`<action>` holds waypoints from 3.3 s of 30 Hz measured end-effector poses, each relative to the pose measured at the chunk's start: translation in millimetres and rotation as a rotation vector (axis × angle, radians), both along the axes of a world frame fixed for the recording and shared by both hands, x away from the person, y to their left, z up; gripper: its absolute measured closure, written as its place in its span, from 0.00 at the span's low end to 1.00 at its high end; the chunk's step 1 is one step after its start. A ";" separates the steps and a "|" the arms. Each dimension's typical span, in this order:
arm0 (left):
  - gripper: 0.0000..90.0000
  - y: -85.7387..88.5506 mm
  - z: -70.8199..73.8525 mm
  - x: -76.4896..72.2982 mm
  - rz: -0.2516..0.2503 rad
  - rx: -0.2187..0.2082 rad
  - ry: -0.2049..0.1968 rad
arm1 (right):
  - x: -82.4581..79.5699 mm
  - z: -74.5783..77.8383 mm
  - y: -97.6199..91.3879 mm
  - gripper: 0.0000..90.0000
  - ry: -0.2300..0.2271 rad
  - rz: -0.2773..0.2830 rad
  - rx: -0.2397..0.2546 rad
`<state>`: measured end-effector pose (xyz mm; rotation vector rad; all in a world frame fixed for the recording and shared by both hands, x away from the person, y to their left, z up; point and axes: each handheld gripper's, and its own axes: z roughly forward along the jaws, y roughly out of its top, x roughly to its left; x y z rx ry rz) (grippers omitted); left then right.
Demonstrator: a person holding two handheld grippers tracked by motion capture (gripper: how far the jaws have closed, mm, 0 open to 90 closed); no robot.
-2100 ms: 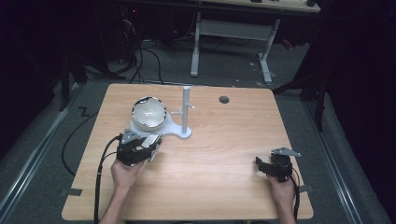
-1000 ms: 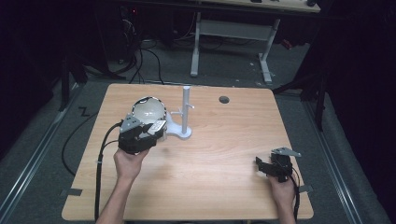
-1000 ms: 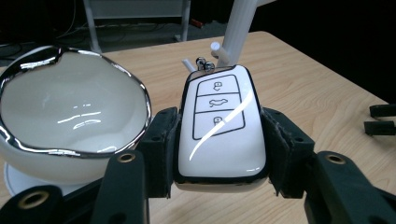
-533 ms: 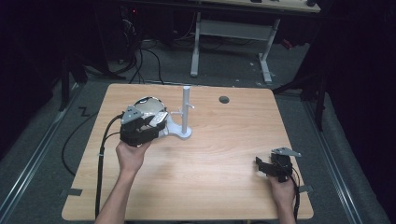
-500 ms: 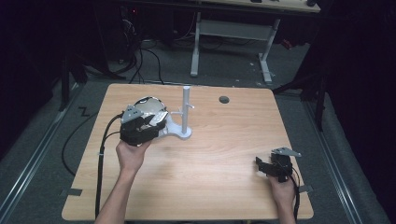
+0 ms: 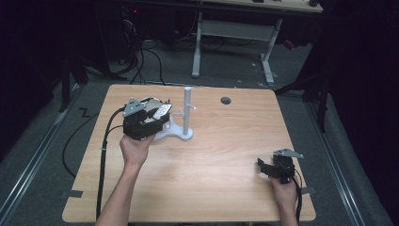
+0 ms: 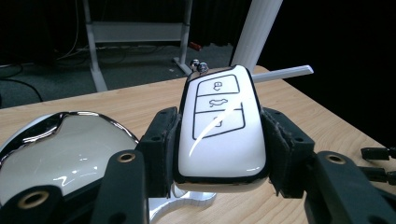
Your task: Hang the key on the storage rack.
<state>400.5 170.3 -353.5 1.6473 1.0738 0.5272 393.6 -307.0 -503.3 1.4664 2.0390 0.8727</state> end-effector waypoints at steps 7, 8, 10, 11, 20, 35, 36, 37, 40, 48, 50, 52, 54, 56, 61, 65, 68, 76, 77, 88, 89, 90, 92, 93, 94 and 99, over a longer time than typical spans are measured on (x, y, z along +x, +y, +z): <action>0.56 -6.7 -0.6 2.7 -0.018 -0.001 0.002 | 0.0 0.0 0.0 0.31 0.000 0.001 0.000; 0.56 -8.2 -0.8 3.0 -0.025 0.002 0.003 | 0.0 0.0 0.0 0.31 0.000 0.001 0.000; 0.56 -10.3 -1.5 3.1 -0.030 0.005 0.003 | 0.0 0.0 0.0 0.31 0.000 0.000 0.000; 0.56 -10.3 -1.5 3.1 -0.030 0.005 0.003 | 0.0 0.0 0.0 0.31 0.000 0.000 0.000; 0.56 -12.8 -1.8 4.6 -0.049 -0.018 0.005 | 0.0 0.0 0.0 0.31 0.000 0.001 0.000; 0.56 -27.3 -14.7 -6.3 -0.094 -0.008 0.008 | 0.0 -0.1 0.1 0.31 -0.002 0.002 -0.004; 0.56 -28.5 -18.7 -7.6 -0.095 -0.006 0.013 | 0.0 -0.1 0.1 0.31 -0.001 0.002 -0.004; 0.56 -28.5 -18.7 -7.6 -0.095 -0.006 0.013 | 0.0 -0.1 0.1 0.31 -0.001 0.002 -0.004; 0.56 -31.5 -26.1 -9.9 -0.102 0.002 0.022 | 0.0 -0.1 0.2 0.31 -0.002 0.002 -0.004; 0.56 -39.9 -35.2 -9.6 -0.116 0.021 0.037 | 0.0 -0.1 0.2 0.31 -0.002 0.002 -0.005; 0.56 -41.5 -37.6 -9.1 -0.115 0.030 0.045 | 0.0 -0.1 0.2 0.31 -0.002 0.002 -0.005; 0.56 -43.9 -40.4 -8.6 -0.114 0.043 0.048 | 0.0 -0.1 0.2 0.31 -0.002 0.002 -0.005; 0.56 -46.1 -44.7 -7.5 -0.110 0.059 0.054 | 0.0 -0.1 0.2 0.31 -0.002 0.002 -0.005; 0.55 -47.3 -48.2 -7.0 -0.108 0.065 0.061 | 0.0 -0.1 0.3 0.31 -0.002 0.002 -0.005; 0.55 -49.5 -58.5 -5.3 -0.094 0.091 0.076 | 0.0 -0.1 0.3 0.31 -0.002 0.002 -0.005; 0.55 -50.1 -64.4 -4.4 -0.087 0.104 0.082 | 0.0 -0.1 0.3 0.31 -0.002 0.002 -0.005; 0.55 -51.1 -68.8 -4.2 -0.076 0.119 0.081 | 0.0 -0.1 0.3 0.31 -0.002 0.002 -0.005; 0.55 -54.1 -79.7 -4.1 -0.037 0.175 0.075 | 0.0 -0.1 0.3 0.31 -0.002 0.002 -0.005; 0.55 -54.1 -79.7 -4.1 -0.037 0.175 0.075 | 0.0 -0.1 0.3 0.31 -0.002 0.002 -0.005; 0.55 -53.5 -92.1 -2.3 -0.026 0.202 0.102 | 0.0 -0.1 0.3 0.31 -0.002 0.002 -0.005; 0.55 -52.9 -92.7 -2.2 -0.023 0.200 0.102 | 0.0 -0.1 0.3 0.31 -0.002 0.002 -0.005; 0.55 -51.8 -93.3 -2.0 -0.021 0.199 0.106 | 0.0 -0.1 0.3 0.31 -0.002 0.002 -0.005; 0.55 -49.6 -94.9 -1.8 -0.010 0.201 0.111 | -0.1 -0.1 0.4 0.31 -0.001 0.001 -0.004; 0.55 -49.6 -94.9 -1.8 -0.010 0.201 0.111 | 0.0 -0.1 0.3 0.31 -0.002 0.002 -0.005; 0.55 -47.7 -96.8 -1.6 -0.007 0.198 0.122 | 0.0 -0.1 0.3 0.31 -0.002 0.002 -0.005; 0.54 -44.3 -99.8 -0.6 0.002 0.182 0.133 | -0.1 -0.1 0.4 0.31 -0.001 0.001 -0.004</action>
